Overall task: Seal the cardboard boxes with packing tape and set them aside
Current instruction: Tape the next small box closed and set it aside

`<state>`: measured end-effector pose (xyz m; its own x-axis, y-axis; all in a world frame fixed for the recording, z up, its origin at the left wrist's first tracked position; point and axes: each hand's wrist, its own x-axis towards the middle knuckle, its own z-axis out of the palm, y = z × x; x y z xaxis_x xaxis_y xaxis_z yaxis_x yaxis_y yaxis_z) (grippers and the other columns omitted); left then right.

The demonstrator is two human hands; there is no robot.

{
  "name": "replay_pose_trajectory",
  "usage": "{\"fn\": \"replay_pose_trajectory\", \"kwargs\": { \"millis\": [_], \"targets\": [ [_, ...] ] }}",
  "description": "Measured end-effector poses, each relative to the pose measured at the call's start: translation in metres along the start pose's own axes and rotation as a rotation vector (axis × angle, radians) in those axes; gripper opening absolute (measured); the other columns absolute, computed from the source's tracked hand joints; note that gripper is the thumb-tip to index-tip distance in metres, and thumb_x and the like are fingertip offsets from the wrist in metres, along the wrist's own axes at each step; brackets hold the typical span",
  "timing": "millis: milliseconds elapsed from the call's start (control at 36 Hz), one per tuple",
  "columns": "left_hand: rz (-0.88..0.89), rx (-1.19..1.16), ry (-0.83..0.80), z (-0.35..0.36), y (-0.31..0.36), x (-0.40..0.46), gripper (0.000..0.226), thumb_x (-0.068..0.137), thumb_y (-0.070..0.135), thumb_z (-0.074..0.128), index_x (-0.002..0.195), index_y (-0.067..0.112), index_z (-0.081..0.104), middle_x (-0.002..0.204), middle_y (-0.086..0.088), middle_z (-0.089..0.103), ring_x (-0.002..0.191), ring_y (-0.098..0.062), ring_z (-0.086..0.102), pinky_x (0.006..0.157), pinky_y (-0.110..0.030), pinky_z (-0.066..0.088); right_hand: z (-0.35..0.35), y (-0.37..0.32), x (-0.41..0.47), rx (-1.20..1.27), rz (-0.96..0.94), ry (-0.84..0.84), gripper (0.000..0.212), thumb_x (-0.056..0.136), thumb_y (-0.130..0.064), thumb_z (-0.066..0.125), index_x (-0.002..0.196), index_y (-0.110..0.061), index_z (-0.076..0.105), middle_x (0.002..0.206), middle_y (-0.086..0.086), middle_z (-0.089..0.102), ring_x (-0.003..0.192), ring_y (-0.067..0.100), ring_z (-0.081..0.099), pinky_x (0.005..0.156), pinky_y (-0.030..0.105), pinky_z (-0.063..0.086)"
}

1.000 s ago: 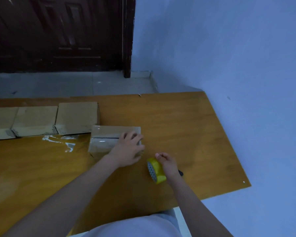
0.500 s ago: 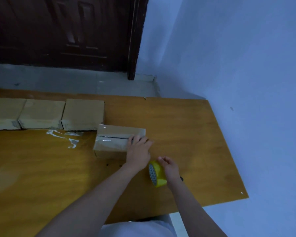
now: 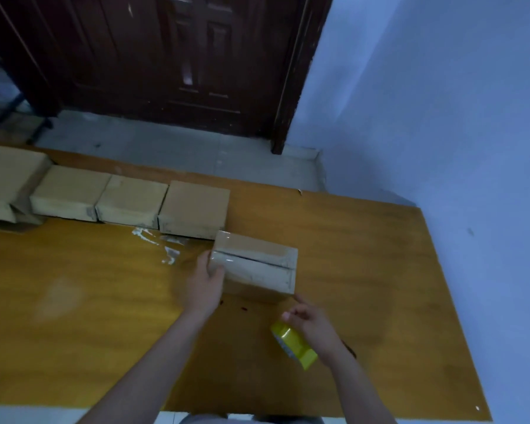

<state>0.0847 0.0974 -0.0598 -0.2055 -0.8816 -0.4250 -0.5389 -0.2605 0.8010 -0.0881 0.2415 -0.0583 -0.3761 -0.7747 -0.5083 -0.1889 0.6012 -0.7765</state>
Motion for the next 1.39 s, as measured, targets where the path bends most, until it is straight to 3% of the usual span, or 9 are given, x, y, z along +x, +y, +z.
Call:
{"fn": "replay_pose_trajectory", "kwargs": {
  "millis": [56, 167, 278, 417, 500, 833, 944, 1250, 1389],
  "targets": [
    [0.040, -0.021, 0.015, 0.011, 0.003, -0.002, 0.049, 0.099, 0.027, 0.046, 0.146, 0.024, 0.034, 0.123, -0.004, 0.059, 0.098, -0.025, 0.059, 0.080, -0.039, 0.048, -0.003, -0.003, -0.001, 0.064, 0.011, 0.011, 0.024, 0.086, -0.021, 0.067, 0.063, -0.018, 0.062, 0.130, -0.012, 0.048, 0.129, 0.008, 0.037, 0.093, 0.029, 0.033],
    [0.096, 0.032, 0.016, 0.039, 0.022, 0.004, 0.053, 0.098, 0.032, 0.049, 0.147, 0.023, 0.033, 0.133, -0.002, 0.052, 0.118, -0.027, 0.051, 0.091, -0.038, 0.045, -0.030, -0.008, 0.003, 0.128, 0.048, 0.095, 0.022, 0.081, -0.023, 0.071, 0.060, -0.022, 0.066, 0.065, -0.011, 0.061, 0.072, 0.013, 0.055, 0.066, 0.027, 0.038],
    [0.151, 0.038, -0.014, 0.073, 0.057, 0.022, 0.054, 0.096, 0.040, 0.049, 0.146, 0.026, 0.034, 0.133, 0.002, 0.051, 0.121, -0.023, 0.049, 0.097, -0.041, 0.045, -0.079, -0.016, 0.019, 0.135, 0.035, 0.147, 0.017, 0.085, -0.012, 0.067, 0.069, -0.018, 0.068, 0.070, 0.002, 0.063, 0.069, 0.016, 0.055, 0.065, 0.028, 0.038],
    [0.179, -0.006, -0.043, 0.115, 0.109, 0.054, 0.053, 0.097, 0.041, 0.048, 0.145, 0.025, 0.034, 0.119, 0.001, 0.062, 0.101, -0.020, 0.060, 0.083, -0.038, 0.053, -0.140, -0.035, 0.064, 0.119, 0.004, 0.203, 0.014, 0.088, -0.017, 0.065, 0.077, -0.010, 0.069, 0.074, 0.003, 0.063, 0.071, 0.017, 0.056, 0.064, 0.029, 0.040],
    [0.160, 0.030, -0.046, 0.136, 0.133, 0.079, 0.058, 0.097, 0.044, 0.047, 0.148, 0.024, 0.028, 0.133, -0.002, 0.054, 0.111, -0.025, 0.057, 0.086, -0.039, 0.051, -0.163, -0.041, 0.094, 0.093, -0.008, 0.227, 0.015, 0.088, -0.017, 0.065, 0.074, -0.012, 0.068, 0.073, 0.001, 0.062, 0.071, 0.016, 0.055, 0.064, 0.029, 0.038],
    [0.000, 0.157, -0.095, 0.154, 0.129, 0.105, 0.063, 0.099, 0.038, 0.043, 0.151, 0.021, 0.011, 0.132, -0.016, 0.052, 0.100, -0.035, 0.058, 0.072, -0.034, 0.045, -0.159, -0.001, 0.128, 0.076, 0.084, 0.193, 0.013, 0.088, -0.012, 0.064, 0.075, -0.010, 0.064, 0.066, 0.001, 0.058, 0.067, 0.015, 0.051, 0.057, 0.022, 0.035],
    [-0.025, 0.146, -0.085, 0.138, 0.126, 0.102, 0.070, 0.096, 0.051, 0.043, 0.151, 0.019, 0.012, 0.139, -0.013, 0.047, 0.106, -0.034, 0.057, 0.077, -0.038, 0.049, -0.147, 0.006, 0.121, 0.135, 0.102, 0.254, 0.014, 0.087, -0.008, 0.064, 0.074, -0.012, 0.062, 0.065, 0.001, 0.057, 0.069, 0.019, 0.051, 0.059, 0.025, 0.036],
    [0.096, 0.210, 0.248, 0.020, 0.094, 0.095, 0.045, 0.098, 0.031, 0.048, 0.139, 0.015, 0.038, 0.135, -0.009, 0.050, 0.119, -0.029, 0.052, 0.091, -0.037, 0.044, -0.078, -0.062, 0.123, -0.167, -0.128, -0.184, 0.022, 0.085, -0.008, 0.066, 0.067, -0.018, 0.062, 0.071, 0.002, 0.058, 0.068, 0.013, 0.051, 0.066, 0.027, 0.037],
    [0.014, 0.314, 0.346, -0.057, 0.057, 0.103, 0.048, 0.097, 0.030, 0.047, 0.141, 0.015, 0.036, 0.140, -0.008, 0.045, 0.114, -0.031, 0.053, 0.085, -0.038, 0.046, -0.029, -0.113, 0.130, -0.152, -0.135, -0.249, 0.035, 0.083, 0.004, 0.064, 0.057, -0.017, 0.052, 0.084, 0.006, 0.052, 0.081, 0.016, 0.050, 0.064, 0.010, 0.035]
  ]
}}
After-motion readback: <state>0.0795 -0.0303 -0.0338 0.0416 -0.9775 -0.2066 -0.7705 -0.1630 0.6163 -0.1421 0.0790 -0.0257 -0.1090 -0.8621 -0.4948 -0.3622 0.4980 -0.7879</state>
